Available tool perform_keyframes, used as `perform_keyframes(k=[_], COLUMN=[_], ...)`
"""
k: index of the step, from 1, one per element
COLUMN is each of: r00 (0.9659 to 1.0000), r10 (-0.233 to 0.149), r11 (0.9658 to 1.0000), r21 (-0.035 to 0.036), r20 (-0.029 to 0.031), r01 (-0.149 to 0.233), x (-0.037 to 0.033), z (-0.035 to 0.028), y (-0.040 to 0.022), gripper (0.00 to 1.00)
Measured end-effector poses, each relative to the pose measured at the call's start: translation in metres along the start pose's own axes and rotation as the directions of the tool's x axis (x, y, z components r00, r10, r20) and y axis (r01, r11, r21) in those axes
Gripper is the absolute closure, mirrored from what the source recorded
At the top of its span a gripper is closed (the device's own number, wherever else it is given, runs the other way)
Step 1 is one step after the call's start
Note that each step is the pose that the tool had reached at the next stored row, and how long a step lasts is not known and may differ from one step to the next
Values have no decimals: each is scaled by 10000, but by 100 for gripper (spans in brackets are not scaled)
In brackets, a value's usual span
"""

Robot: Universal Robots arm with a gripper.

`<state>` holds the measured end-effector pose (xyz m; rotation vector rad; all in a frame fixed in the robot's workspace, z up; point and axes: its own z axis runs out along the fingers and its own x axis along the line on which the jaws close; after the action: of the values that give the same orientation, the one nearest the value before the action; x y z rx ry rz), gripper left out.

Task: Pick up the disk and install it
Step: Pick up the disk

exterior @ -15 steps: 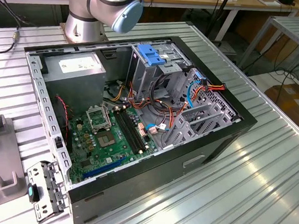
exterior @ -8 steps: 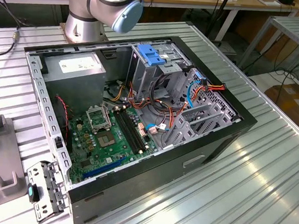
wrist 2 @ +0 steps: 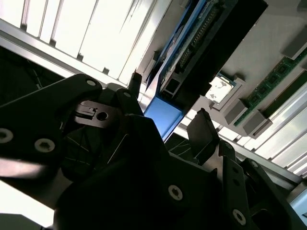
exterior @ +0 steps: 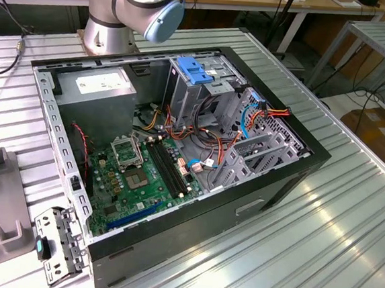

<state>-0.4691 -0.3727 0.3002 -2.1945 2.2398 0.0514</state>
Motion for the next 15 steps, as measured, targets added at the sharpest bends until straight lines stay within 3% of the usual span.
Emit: perform_keyframes(k=[3, 4, 12, 15], r00=[10000, 10000, 10000, 10000], r10=[0, 0, 0, -1], r11=[10000, 10000, 10000, 10000], r21=[1, 2, 2, 1], r20=[0, 0, 0, 0], r01=[0, 0, 0, 1], x=[0, 0, -56, -59], z=[1, 1, 35, 38], y=[0, 0, 0, 0], gripper=[35, 43, 43, 51])
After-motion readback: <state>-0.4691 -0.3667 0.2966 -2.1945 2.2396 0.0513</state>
